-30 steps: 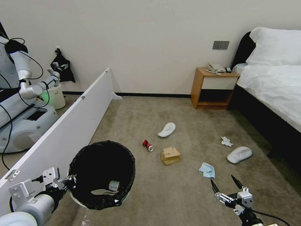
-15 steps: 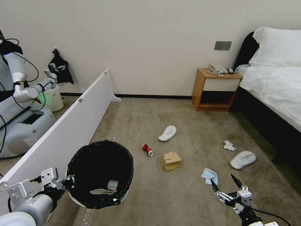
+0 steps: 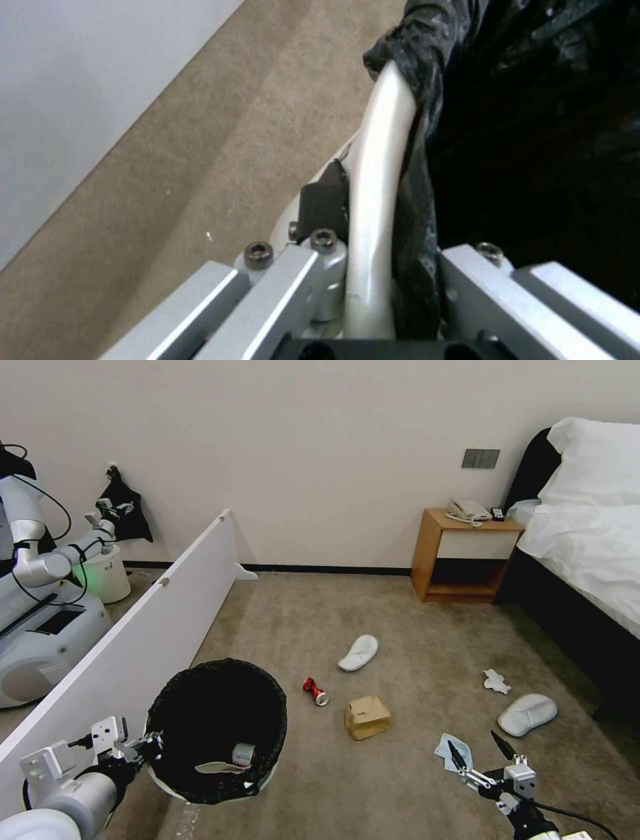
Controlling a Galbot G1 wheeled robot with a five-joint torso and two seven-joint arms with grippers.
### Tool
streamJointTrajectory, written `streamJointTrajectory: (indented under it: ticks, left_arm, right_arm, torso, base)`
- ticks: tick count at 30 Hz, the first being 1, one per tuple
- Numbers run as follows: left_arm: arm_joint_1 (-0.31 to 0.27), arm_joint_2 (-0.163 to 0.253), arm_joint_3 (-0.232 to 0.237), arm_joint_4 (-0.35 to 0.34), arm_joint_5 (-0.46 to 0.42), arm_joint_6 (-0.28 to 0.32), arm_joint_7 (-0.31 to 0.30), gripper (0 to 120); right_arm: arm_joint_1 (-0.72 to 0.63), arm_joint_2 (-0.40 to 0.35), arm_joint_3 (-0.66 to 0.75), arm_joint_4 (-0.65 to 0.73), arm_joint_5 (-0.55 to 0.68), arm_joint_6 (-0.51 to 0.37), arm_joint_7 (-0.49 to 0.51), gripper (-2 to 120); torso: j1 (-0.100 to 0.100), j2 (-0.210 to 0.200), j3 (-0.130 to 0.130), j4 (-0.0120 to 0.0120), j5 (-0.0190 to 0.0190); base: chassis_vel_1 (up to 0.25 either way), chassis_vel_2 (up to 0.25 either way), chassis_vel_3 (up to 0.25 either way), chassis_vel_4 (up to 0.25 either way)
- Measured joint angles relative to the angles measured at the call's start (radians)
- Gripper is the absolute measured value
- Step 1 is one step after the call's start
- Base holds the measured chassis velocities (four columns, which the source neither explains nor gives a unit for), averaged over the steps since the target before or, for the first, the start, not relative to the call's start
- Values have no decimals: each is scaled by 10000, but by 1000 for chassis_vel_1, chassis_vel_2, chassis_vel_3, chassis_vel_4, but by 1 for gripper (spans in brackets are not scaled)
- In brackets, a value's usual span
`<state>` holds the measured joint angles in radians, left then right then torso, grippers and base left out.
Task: Pick up the trash bin, then pick up the garbage from the floor and place it into the trash bin.
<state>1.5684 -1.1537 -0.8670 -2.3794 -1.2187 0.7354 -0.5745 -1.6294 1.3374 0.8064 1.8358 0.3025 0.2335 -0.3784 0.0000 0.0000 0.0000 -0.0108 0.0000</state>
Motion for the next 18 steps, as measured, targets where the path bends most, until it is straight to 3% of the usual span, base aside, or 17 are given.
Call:
streamJointTrajectory:
  ticks: [18]
  left_arm:
    - [22, -33, -27, -44, -8, 0, 27, 2]
  right_arm:
    - [-53, -19, 35, -3, -23, 6, -9, 100]
  torso:
    - [0, 0, 0, 1, 0]
  base:
    - [-90, 92, 90, -91]
